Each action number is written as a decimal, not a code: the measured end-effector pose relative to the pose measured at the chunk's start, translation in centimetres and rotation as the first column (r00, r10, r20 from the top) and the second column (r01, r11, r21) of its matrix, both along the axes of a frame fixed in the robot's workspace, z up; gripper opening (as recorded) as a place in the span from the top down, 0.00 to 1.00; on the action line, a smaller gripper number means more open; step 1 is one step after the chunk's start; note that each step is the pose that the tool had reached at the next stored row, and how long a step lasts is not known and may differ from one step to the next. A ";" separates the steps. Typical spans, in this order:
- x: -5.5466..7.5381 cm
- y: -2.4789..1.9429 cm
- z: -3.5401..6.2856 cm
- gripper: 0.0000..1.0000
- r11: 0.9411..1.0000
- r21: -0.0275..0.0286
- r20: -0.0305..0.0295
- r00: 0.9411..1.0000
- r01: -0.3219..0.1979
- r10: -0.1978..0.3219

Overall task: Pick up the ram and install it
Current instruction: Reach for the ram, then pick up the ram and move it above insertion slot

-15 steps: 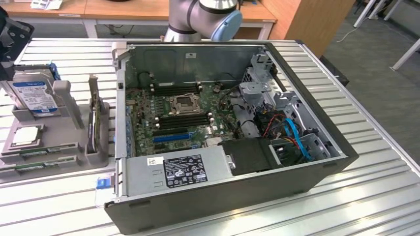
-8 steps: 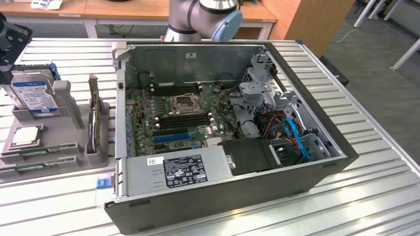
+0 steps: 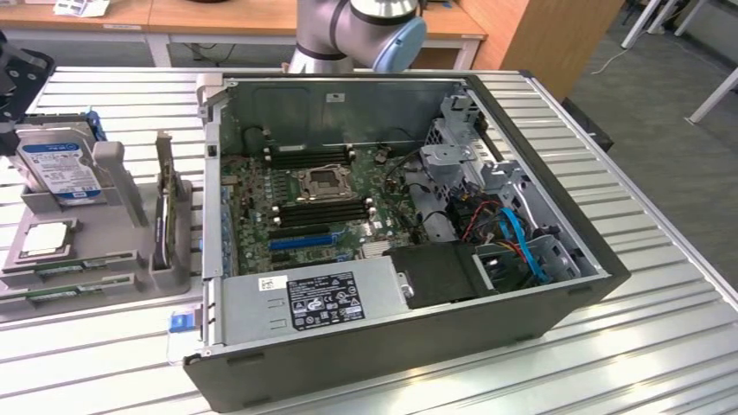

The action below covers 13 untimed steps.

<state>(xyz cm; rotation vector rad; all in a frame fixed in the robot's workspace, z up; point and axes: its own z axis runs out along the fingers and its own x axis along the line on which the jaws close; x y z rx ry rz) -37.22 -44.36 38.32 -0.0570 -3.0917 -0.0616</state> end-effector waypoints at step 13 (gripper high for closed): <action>0.0 -0.21 0.00 0.90 1.000 0.000 0.000 1.000 0.000 0.000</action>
